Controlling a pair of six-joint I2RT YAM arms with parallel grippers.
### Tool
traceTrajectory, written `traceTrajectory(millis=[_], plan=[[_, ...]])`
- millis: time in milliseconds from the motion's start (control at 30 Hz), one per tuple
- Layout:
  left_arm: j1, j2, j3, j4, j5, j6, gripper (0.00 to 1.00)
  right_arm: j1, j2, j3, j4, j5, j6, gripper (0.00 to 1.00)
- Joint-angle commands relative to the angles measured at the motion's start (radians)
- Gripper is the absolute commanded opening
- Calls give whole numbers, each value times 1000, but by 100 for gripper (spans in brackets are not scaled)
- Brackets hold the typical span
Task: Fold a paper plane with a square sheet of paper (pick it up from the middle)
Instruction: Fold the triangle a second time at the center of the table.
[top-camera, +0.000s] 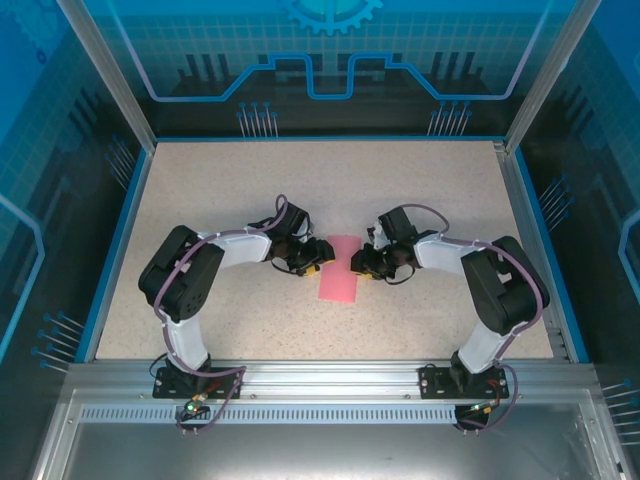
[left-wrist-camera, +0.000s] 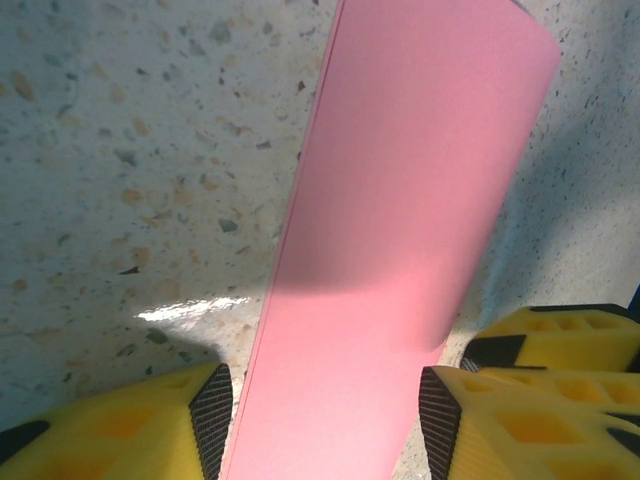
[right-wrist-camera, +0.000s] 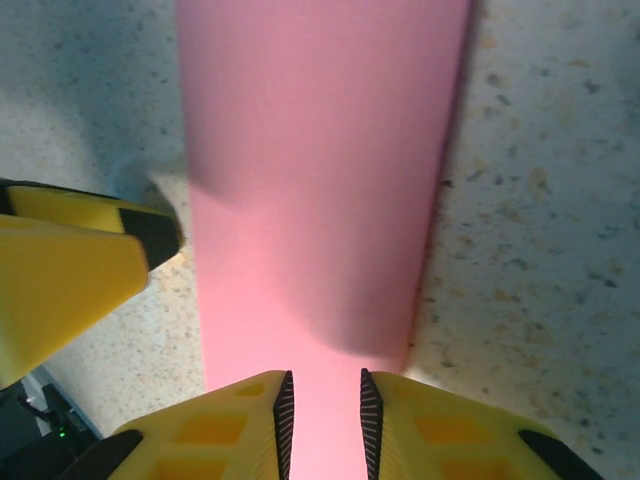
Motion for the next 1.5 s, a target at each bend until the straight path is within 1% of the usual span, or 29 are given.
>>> traceTrajectory(millis=[0,333,533,867,1067,1300,1467], plan=[[-2,-23,7,-28,-13,9,55,-12,-6,10,9,-50,-3,27],[-3,-15,11,-19,14,13,56,-14,74,-15,15,-30,-8,26],[-6,-7,19,-21,20,15,57,-25,55,-52,6,0,-15,26],[-26,19,48,-29,36,22,57,-41,62,-76,24,-16,-17,26],[-28,17,55,-49,22,24,57,-49,72,-90,46,-27,-10,25],[-32,-71,13,-104,-54,7,58,-54,77,-100,60,-30,-7,25],[-39,-146,-93,-47,-35,-59,60,-54,78,-102,63,-30,-7,25]])
